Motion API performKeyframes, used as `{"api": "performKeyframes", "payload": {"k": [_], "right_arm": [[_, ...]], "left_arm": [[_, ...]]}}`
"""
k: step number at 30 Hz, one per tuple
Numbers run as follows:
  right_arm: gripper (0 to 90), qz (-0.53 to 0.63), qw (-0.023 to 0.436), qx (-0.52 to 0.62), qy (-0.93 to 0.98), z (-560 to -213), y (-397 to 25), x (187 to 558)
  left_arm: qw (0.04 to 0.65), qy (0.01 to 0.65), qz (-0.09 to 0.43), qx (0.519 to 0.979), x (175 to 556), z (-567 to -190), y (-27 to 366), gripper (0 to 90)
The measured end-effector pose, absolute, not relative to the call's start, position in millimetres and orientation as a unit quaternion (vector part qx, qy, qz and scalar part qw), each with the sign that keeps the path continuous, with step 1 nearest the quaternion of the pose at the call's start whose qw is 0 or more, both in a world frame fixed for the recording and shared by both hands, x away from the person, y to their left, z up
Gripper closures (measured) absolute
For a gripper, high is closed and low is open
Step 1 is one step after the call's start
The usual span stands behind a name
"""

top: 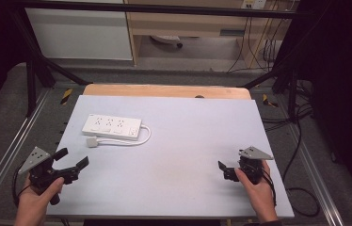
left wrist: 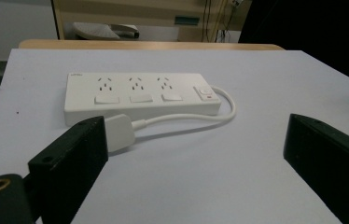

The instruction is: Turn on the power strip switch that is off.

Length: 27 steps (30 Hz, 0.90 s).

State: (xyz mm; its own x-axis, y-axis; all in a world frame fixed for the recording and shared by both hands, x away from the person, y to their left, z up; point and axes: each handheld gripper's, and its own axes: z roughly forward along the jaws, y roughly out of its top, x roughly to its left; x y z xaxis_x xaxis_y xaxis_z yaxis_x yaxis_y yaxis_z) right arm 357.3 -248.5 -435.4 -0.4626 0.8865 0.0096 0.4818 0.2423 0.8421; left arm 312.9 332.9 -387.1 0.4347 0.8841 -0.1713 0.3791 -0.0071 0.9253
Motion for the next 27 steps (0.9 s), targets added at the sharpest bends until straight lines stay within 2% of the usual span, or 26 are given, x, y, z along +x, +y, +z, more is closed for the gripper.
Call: {"api": "performKeyframes", "payload": {"k": [22, 27], "right_arm": [[3.9, 0.410, 0.241, 0.458, 0.751, -437.8, -248.9, 359.0], [3.9, 0.410, 0.240, 0.458, 0.751, -437.7, -248.1, 358.7]], "left_arm": [[0.535, 0.485, 0.246, 0.646, 336.1, -363.2, 331.6, 6.9], [0.532, 0.481, 0.243, 0.653, 342.2, -358.7, 329.1, 6.8]]}}
